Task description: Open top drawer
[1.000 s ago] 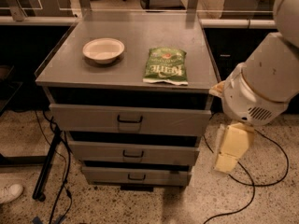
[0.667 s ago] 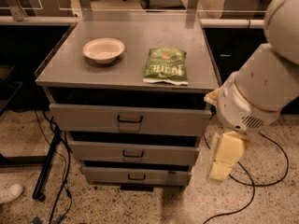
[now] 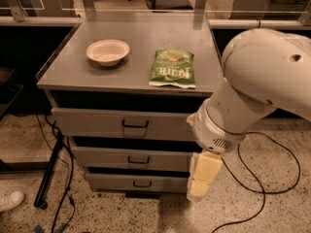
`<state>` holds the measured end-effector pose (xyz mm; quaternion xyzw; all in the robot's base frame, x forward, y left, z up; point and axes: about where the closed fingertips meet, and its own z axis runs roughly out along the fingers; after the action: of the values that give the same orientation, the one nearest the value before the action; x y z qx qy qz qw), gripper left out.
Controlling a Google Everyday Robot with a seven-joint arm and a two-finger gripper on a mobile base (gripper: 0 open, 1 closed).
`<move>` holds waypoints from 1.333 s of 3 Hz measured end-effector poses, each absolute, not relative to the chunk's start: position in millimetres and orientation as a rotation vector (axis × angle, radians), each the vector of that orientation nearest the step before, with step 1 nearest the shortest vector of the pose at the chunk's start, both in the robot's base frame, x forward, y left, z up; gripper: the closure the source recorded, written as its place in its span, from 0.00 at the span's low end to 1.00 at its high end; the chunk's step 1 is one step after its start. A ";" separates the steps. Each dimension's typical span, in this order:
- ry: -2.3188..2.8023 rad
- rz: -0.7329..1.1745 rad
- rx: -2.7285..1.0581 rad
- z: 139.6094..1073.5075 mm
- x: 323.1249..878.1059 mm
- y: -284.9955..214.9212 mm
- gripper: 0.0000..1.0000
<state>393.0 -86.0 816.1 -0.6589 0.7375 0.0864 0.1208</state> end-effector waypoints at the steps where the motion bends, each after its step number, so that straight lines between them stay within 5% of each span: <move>1: 2.154 0.252 -1.924 816.1 393.0 -85.9 0.00; 4: 2.093 0.234 -1.905 784.5 427.9 -18.5 0.00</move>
Offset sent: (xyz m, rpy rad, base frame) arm 0.0056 0.0330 -0.0225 -0.0155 -0.0453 -0.0072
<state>427.9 -18.5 784.5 -0.6633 0.7286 0.0816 0.1501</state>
